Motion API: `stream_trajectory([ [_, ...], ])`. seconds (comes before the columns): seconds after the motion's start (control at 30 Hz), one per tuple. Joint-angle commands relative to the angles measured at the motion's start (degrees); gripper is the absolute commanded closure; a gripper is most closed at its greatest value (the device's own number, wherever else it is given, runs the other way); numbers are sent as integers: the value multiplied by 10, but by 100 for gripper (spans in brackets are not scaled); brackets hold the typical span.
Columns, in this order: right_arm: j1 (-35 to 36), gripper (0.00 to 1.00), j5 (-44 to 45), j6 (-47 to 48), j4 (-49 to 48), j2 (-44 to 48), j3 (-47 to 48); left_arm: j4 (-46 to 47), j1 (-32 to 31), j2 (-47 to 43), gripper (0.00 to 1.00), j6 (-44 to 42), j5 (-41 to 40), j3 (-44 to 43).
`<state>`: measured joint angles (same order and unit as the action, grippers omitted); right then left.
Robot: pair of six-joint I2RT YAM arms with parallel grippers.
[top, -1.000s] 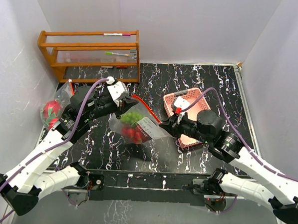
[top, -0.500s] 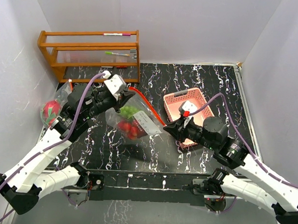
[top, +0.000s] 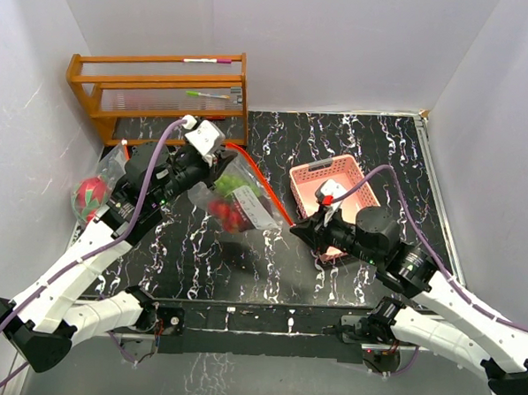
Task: Place the food in the zip-top bag and seal the zipper
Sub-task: Zip the zipper food storage bag at the center of the board, then place the zipper food storage bag at the center of the board.
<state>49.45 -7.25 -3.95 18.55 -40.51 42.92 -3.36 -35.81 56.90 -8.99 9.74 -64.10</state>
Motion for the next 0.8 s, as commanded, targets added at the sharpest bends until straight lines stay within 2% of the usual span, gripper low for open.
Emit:
stream_trajectory([
  [0.0,-1,91,2,-7,19,0,-1,59,8,-12,100,-1,-53,-30],
  [0.13,-1,90,20,-10,15,1,3,58,8,-9,100,6,-43,-27],
  [0.17,-1,86,25,-14,12,0,6,54,8,-6,100,10,-39,-28],
  [0.23,-1,71,31,-23,10,-8,17,40,8,1,100,18,-37,-31],
  [0.33,-1,38,64,-50,18,-34,45,29,8,5,100,33,-47,-19],
  [0.37,-1,30,78,-60,26,-44,56,30,8,4,100,39,-59,-10],
  [0.5,-1,14,119,-101,59,-80,93,41,8,-4,100,54,-103,25],
  [0.57,-1,3,138,-129,61,-84,100,45,9,-1,94,65,-137,34],
  [0.6,-1,2,146,-140,62,-83,102,46,9,-1,92,71,-158,36],
  [0.63,0,2,151,-154,62,-81,103,44,9,1,88,75,-177,37],
  [0.7,-1,2,165,-183,61,-77,103,36,9,5,70,88,-215,38],
  [0.73,-1,1,176,-200,61,-74,101,32,10,6,50,94,-226,41],
  [0.77,-1,2,191,-225,63,-72,98,28,10,7,21,100,-235,44],
])
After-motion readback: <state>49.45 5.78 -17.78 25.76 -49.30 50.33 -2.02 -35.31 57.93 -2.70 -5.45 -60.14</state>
